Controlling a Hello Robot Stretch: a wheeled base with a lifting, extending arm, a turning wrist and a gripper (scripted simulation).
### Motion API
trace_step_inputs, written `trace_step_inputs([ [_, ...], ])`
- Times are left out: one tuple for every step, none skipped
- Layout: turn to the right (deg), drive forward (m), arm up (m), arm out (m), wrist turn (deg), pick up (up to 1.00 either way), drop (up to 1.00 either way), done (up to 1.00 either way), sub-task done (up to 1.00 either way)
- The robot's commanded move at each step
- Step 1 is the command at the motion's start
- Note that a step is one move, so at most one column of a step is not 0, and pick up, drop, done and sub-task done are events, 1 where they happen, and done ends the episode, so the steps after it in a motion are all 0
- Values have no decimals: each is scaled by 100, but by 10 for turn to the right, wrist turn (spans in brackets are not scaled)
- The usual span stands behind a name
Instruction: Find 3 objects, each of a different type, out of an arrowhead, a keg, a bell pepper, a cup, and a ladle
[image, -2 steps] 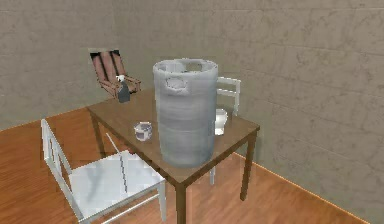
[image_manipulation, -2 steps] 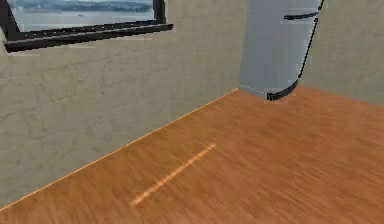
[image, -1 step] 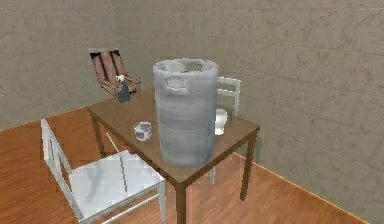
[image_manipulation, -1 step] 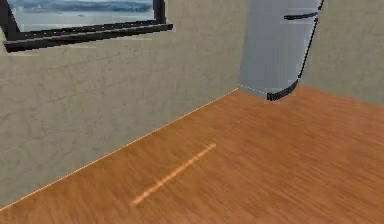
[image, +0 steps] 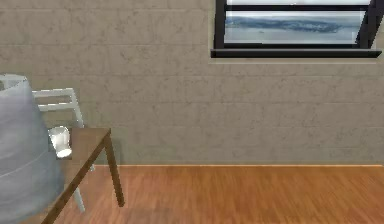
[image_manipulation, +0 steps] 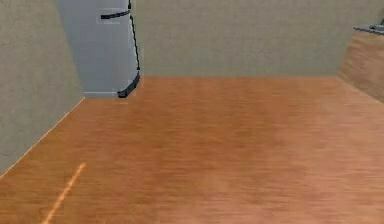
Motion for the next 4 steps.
trace_step_inputs([
  [210, 0, 0, 0, 0, 0, 0, 0, 0],
  [30, 0, 0, 0, 0, 0, 0, 0, 0],
  [0, 20, 0, 0, 0, 0, 0, 0, 0],
  [-210, 0, 0, 0, 0, 0, 0, 0, 0],
])
